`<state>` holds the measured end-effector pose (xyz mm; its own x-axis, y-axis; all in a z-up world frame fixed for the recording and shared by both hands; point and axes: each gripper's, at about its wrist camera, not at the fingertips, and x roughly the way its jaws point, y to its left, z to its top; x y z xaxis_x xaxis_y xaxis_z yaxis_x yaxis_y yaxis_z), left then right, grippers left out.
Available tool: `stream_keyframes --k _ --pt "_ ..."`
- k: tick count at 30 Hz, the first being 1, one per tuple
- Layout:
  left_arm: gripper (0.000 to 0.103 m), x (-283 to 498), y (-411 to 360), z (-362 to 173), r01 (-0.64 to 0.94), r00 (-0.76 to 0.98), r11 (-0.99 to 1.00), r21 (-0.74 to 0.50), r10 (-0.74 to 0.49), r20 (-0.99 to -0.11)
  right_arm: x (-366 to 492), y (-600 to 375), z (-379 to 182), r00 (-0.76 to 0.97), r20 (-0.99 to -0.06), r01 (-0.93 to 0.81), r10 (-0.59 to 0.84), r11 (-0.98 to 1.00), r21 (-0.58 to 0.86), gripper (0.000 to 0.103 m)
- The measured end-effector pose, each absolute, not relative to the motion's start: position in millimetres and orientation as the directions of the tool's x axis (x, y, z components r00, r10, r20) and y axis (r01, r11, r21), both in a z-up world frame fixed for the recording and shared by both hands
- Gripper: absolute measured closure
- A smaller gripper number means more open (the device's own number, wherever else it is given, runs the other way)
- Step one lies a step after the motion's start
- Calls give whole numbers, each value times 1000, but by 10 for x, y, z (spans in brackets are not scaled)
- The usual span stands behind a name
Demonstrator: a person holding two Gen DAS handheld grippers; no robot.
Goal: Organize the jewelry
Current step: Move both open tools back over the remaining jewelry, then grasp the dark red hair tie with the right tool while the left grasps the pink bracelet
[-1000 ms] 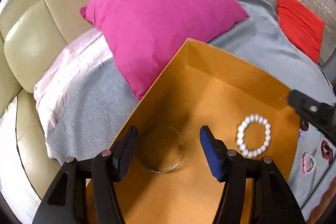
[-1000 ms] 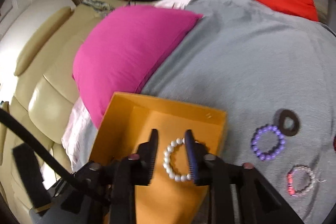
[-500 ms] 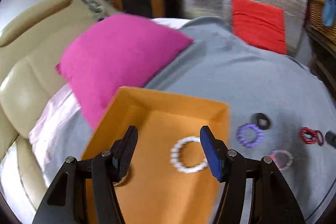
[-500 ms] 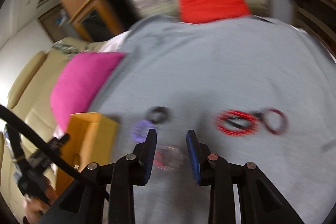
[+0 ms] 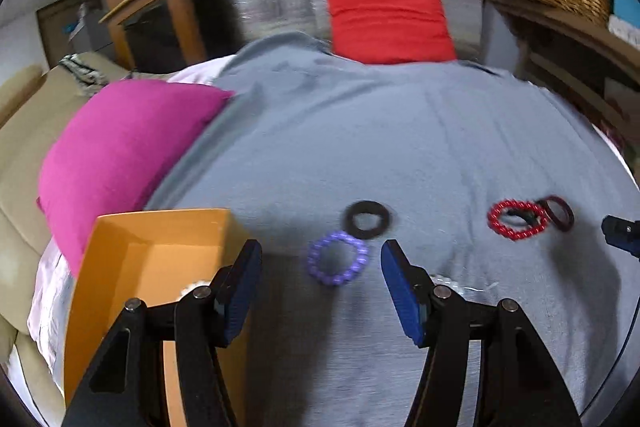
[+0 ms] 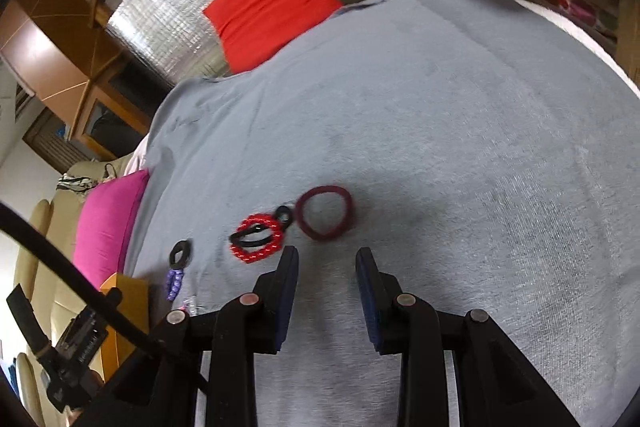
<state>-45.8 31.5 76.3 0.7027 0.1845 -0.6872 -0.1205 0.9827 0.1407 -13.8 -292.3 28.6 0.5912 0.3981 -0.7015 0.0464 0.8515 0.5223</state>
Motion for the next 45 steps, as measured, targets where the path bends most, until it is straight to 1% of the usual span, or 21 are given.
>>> stream_keyframes --k 6,10,31,34,35,36,38,41,43,45 --pt "41 -465 33 732 -65 715 985 161 158 -681 -169 -2859 292 576 -710 0 405 868 496 71" --pt "41 -472 3 723 -52 716 985 163 151 -681 -153 -2842 295 574 -708 -12 411 869 495 71" --pt "41 -404 -91 641 -25 709 984 177 142 -691 50 -2882 249 566 -724 14 395 873 487 71" --pt "40 -348 -67 562 -8 682 988 155 118 -722 115 -2936 215 565 -733 32 378 878 477 71" --pt "40 -312 -44 510 1 659 991 132 99 -746 137 -2957 200 568 -739 40 364 884 466 69" --pt "40 -273 -12 449 6 630 994 106 79 -773 163 -2983 182 571 -745 51 345 891 451 63" --pt "40 -226 54 348 2 582 998 63 50 -812 201 -3030 152 577 -750 68 324 896 439 56" --pt "40 -196 164 248 -14 536 999 28 32 -844 259 -3049 144 595 -739 62 317 898 435 57" --pt "40 -199 213 232 -21 531 999 33 39 -847 310 -2992 154 598 -739 44 312 907 419 57" --pt "40 -208 258 228 -22 528 999 38 44 -848 375 -2913 131 595 -753 51 281 922 384 59"
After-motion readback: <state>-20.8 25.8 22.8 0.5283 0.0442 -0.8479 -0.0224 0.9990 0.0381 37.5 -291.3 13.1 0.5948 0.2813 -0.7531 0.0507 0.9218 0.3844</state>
